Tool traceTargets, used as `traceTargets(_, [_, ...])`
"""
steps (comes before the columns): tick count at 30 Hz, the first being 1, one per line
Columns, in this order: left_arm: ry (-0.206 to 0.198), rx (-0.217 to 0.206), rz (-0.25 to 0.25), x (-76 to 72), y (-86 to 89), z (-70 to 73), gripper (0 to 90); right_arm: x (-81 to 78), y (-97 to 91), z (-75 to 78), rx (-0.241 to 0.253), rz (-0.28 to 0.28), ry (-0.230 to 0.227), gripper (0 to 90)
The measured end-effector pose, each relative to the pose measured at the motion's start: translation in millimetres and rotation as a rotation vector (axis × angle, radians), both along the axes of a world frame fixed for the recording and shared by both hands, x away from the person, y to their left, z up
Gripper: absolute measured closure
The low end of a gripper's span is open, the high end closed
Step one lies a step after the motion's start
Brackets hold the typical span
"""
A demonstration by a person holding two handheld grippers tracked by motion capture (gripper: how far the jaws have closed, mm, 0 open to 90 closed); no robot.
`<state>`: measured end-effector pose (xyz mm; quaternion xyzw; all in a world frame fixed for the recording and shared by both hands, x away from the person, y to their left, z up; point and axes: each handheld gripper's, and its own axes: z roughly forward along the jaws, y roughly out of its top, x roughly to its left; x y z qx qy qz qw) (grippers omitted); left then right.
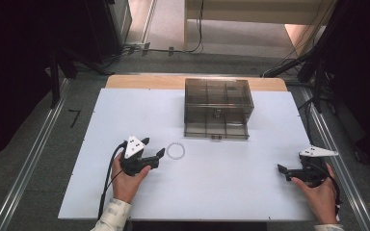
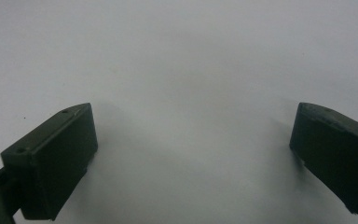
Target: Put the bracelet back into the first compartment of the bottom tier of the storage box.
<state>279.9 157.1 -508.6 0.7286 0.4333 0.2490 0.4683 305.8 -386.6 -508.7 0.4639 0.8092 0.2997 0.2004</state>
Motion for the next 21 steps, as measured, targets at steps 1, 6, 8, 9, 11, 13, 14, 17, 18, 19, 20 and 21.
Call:
traceTargets(1, [0.000,0.002,0.000,0.8,-1.3,0.0,38.0,0.0,0.0,0.0,0.000,0.000,0.000,0.0])
traceTargets(6, [0.020,0.011,0.002,5.3,-6.3,-0.4,39.8,0.0,0.0,0.0,0.000,0.000,0.000,0.0])
traceTargets(8, [0.027,0.013,-0.001,6.1,-6.7,-0.3,40.1,0.0,0.0,0.0,0.000,0.000,0.000,0.0])
traceTargets(9, [0.034,0.015,-0.001,7.1,-7.9,-0.5,40.2,0.1,0.0,0.0,0.000,0.000,0.001,0.0])
traceTargets(11, [0.045,0.026,-0.007,8.8,-9.8,-0.5,40.2,0.1,0.0,0.0,0.000,0.000,0.001,0.0])
traceTargets(13, [0.059,0.041,-0.010,11.5,-13.2,-0.7,40.2,0.1,0.0,0.0,0.000,0.000,0.001,0.0])
traceTargets(14, [0.064,0.042,-0.011,12.3,-14.3,-0.8,40.2,0.1,0.0,0.0,0.000,0.000,0.001,0.0])
traceTargets(17, [0.075,0.053,-0.012,14.3,-17.3,-1.2,41.6,0.1,0.0,0.0,0.001,-0.001,0.001,0.0])
traceTargets(18, [0.079,0.059,-0.012,14.8,-18.1,-1.1,42.0,0.1,-0.1,0.0,0.001,0.000,0.001,0.0])
traceTargets(19, [0.079,0.059,-0.012,14.8,-18.1,-1.1,42.4,0.1,0.0,0.0,0.001,0.000,0.001,0.0])
traceTargets(20, [0.084,0.072,-0.011,15.9,-19.8,-1.2,42.9,0.1,-0.1,0.0,0.001,0.000,0.001,0.0])
traceTargets(21, [0.085,0.073,-0.007,16.2,-21.6,-1.5,43.3,0.1,0.0,0.0,0.001,0.000,0.001,0.0])
